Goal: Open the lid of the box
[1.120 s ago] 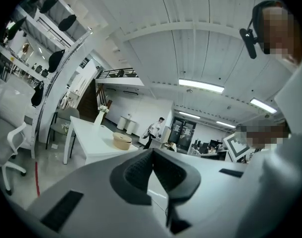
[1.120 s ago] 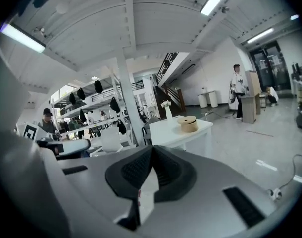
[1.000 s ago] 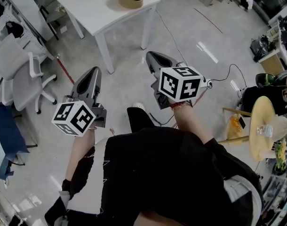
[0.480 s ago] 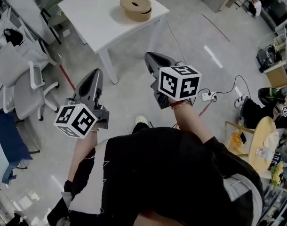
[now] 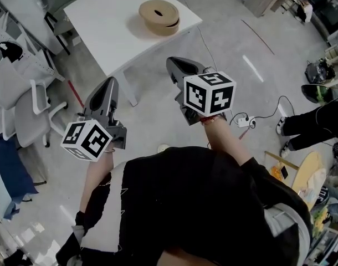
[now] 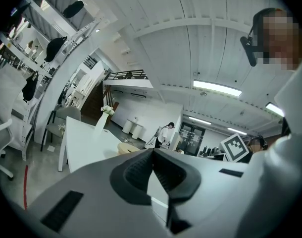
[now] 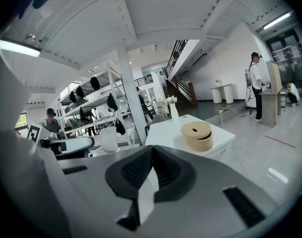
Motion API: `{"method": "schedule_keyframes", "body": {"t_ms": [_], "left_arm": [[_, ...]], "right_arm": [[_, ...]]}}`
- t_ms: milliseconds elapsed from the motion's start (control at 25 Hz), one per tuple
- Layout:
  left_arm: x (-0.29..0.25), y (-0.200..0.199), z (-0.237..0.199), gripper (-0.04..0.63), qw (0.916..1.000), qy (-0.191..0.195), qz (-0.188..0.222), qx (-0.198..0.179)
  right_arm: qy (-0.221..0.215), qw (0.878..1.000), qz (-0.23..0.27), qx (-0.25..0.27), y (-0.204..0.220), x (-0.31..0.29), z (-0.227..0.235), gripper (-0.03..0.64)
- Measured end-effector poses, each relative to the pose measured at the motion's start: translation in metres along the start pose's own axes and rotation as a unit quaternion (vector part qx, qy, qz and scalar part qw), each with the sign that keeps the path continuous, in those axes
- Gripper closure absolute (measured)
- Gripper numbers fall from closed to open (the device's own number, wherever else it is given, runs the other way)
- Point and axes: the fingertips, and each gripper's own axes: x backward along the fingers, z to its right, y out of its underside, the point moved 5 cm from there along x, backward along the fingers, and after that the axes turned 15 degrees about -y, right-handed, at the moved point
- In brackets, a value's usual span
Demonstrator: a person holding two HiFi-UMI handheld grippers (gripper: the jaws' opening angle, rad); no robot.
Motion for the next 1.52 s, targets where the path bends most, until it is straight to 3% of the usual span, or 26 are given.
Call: {"method": "schedule_keyframes", "body": {"t_ms": [360,520,680,920,1240,1520], "left_arm": [[-0.035,0.027,0.008,0.584,0.9999,-0.008,-0.008,0.006],[-0.035,0.047,0.003,0.584,0.9992,-0.012,-0.035,0.017],[-0.035,0.067,-0.003,0.584,0.9972,-0.018,-0.065,0.030],[-0.048,0.072,-0.011,0.584,0.9964,-0.028,-0.080,0.005],[-0.081,0.075,-0.038,0.584,0.9942,-0.049,-0.094,0.018],[-0.109,0.084,-0.051,0.584,0.9923,-0.047,-0.109,0.036]], "right_arm": [[-0.021,0.999,-0.011,-0.021,0.015,-0.008,0.040,0.614],[-0.024,0.998,-0.045,-0.027,0.042,-0.016,0.045,0.614],[-0.051,0.997,-0.018,-0.058,0.064,-0.019,0.047,0.614],[-0.044,0.994,-0.037,-0.096,0.087,-0.030,0.065,0.614],[-0.045,0.993,-0.052,-0.094,0.088,-0.062,0.090,0.614],[-0.061,0.994,-0.033,-0.086,0.078,-0.087,0.109,0.614]]}}
